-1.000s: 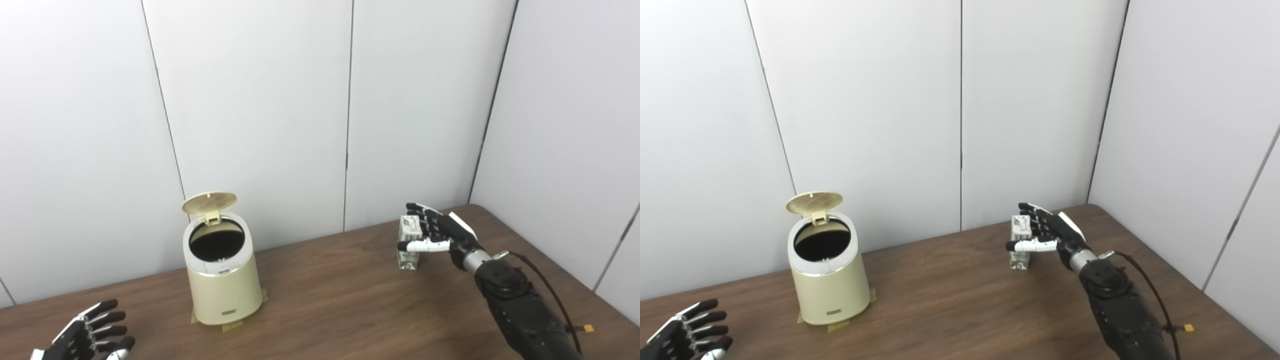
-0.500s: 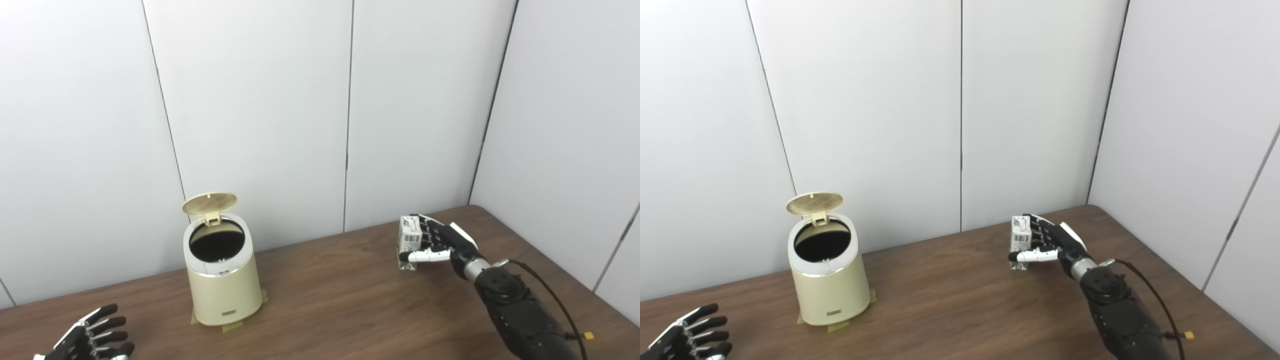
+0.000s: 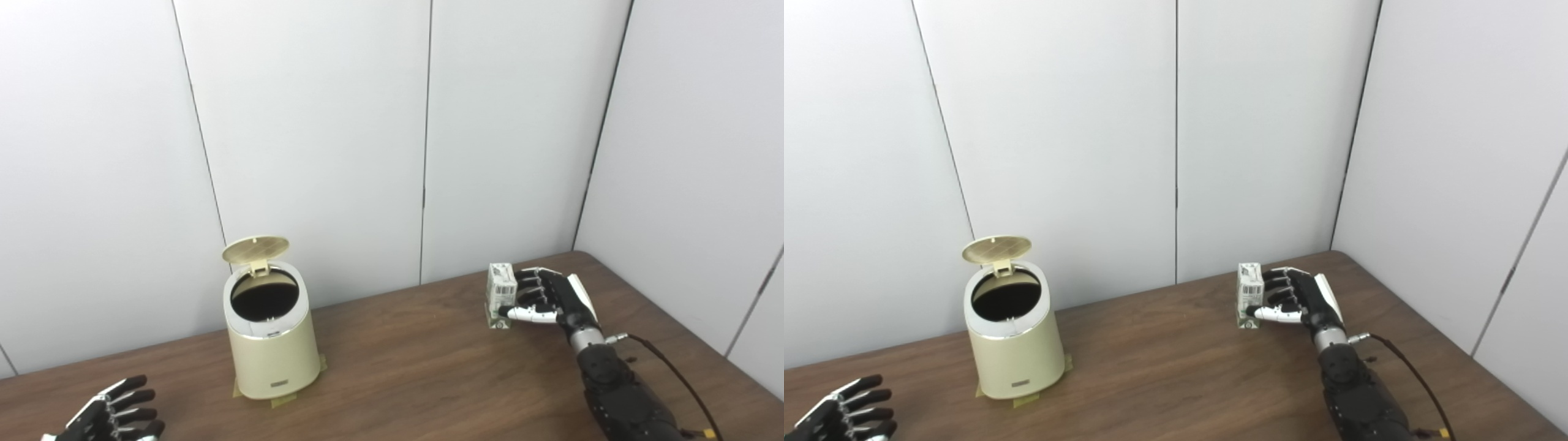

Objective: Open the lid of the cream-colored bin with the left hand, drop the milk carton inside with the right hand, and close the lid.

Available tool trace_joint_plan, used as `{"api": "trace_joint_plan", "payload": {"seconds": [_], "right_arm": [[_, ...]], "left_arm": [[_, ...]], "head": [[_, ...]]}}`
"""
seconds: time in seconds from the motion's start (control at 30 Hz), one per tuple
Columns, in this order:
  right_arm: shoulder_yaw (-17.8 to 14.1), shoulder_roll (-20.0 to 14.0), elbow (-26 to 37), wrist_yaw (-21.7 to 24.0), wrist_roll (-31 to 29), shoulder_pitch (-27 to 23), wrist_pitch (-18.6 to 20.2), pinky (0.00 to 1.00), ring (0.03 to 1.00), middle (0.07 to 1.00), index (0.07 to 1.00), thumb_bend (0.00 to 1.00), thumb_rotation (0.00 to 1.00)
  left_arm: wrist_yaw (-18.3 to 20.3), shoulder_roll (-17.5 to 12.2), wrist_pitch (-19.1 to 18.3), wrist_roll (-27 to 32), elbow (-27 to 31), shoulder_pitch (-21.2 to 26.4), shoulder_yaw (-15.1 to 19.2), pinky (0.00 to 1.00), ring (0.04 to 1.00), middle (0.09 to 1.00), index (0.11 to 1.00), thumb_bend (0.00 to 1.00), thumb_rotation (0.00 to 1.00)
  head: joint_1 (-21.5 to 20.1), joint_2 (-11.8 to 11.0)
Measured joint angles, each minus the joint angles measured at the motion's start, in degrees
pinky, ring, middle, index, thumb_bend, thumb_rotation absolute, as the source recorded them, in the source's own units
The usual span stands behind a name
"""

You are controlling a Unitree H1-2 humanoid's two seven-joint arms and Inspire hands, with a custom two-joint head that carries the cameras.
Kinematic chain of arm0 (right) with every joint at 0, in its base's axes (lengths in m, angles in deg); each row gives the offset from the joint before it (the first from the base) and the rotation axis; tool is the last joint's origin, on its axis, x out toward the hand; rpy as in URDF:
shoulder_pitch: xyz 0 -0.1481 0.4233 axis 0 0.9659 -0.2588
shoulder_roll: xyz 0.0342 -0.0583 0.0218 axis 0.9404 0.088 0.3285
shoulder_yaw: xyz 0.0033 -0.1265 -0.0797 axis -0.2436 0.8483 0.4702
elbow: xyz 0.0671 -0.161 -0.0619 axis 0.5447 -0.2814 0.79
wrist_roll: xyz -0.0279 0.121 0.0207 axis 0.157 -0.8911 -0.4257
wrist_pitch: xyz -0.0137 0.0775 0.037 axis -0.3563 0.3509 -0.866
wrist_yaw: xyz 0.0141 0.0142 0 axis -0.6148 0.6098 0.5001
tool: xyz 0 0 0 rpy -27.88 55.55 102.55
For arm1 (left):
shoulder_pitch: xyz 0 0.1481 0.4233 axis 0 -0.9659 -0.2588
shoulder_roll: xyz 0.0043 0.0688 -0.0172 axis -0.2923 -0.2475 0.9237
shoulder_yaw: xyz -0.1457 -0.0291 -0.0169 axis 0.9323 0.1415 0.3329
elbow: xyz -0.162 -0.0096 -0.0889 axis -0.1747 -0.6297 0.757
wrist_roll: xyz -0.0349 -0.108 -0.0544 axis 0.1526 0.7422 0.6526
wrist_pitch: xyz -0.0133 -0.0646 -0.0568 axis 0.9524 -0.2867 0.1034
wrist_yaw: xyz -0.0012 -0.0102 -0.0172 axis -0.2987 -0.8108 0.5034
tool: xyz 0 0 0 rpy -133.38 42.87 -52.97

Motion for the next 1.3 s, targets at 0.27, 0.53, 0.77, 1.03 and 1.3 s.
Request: {"api": "trace_joint_plan", "payload": {"seconds": [0.27,0.53,0.77,1.03,1.3], "right_arm": [[0.08,0.88,1.09,-1.26,-0.25,-1.01,0.0,0.39,0.448,0.465,0.505,0.53,0.0],[-0.17,1.8,2.15,-1.07,-1.31,-0.97,0.03,0.4,0.416,0.493,0.525,0.52,0.0],[-0.17,2.22,3.81,0.46,-2.54,-0.92,0.22,0.42,0.421,0.5,0.52,0.52,0.0],[0.31,3.12,13.7,3.34,-2.55,0.03,7.85,0.66,0.748,0.807,0.794,0.81,0.0],[0.98,3.04,15.01,3.93,-0.38,1.11,11.56,0.73,0.83,0.857,0.845,0.84,0.0]], "left_arm": [[-0.16,0.28,-0.02,-1.2,-0.09,0.0,-0.32,0.52,0.641,0.711,0.758,0.5,0.0],[-0.14,1.02,-0.23,-1.13,-0.4,0.04,-0.39,0.52,0.64,0.703,0.743,0.5,0.0],[-0.11,1.02,-0.22,-0.93,-0.63,0.09,-0.32,0.51,0.634,0.702,0.738,0.5,0.0],[-0.04,0.86,0.07,-1.21,-1.44,0.25,-0.44,0.52,0.629,0.7,0.733,0.49,0.0],[0.01,0.68,0.57,-1.25,-1.83,0.41,-0.47,0.52,0.625,0.695,0.727,0.48,0.0]], "head": [[0.44,0.26],[1.05,0.35],[1.23,0.35],[1.32,0.7],[1.41,0.97]]}}
